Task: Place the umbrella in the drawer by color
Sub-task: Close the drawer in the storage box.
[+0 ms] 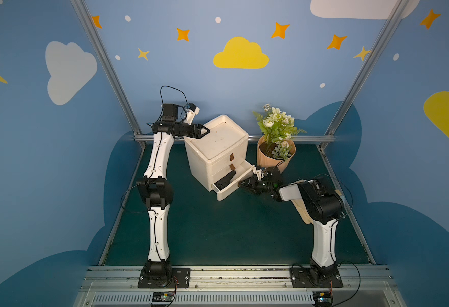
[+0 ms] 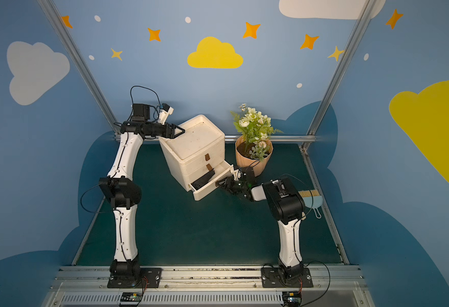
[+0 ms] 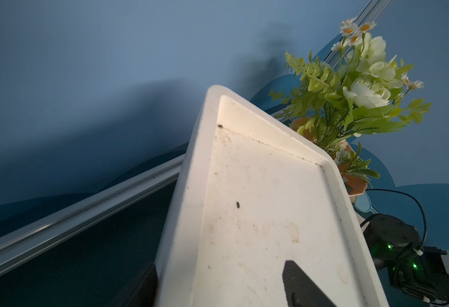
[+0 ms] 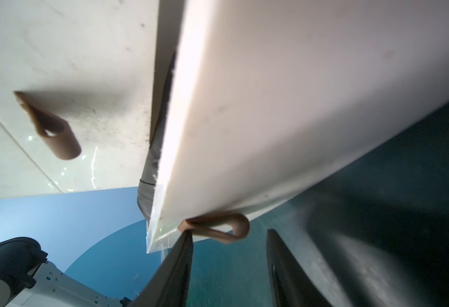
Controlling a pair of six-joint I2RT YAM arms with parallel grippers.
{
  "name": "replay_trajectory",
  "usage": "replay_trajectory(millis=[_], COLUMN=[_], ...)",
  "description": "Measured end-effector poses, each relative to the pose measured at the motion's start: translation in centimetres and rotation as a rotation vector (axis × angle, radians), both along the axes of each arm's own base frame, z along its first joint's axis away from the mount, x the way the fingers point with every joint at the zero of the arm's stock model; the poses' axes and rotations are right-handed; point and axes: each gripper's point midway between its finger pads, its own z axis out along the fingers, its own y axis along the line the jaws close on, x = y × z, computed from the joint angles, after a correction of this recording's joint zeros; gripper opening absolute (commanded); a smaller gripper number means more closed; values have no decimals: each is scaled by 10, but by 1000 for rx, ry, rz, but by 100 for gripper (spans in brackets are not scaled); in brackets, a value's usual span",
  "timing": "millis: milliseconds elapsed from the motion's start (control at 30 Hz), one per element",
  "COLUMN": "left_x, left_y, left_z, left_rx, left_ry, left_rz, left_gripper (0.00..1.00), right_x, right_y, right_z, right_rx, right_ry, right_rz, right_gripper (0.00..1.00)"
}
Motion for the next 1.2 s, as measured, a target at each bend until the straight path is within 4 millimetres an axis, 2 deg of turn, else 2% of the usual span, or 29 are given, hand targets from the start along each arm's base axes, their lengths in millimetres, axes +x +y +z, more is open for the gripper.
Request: replay_trajectory(millis=[267,1200], left_x=[0,0], left_y=[-1,-2], left_z=[0,-1], left_rx=[4,14], left_ry=[-4,-8], left_rz=[-4,-2], left_gripper=[76,76], right_x=[18,44], right_y=[13,44], right_z=[2,2], right_rx=[-8,-37], right_ry=[-20,-87], right_rz=[6,-23], right_gripper=[45,45])
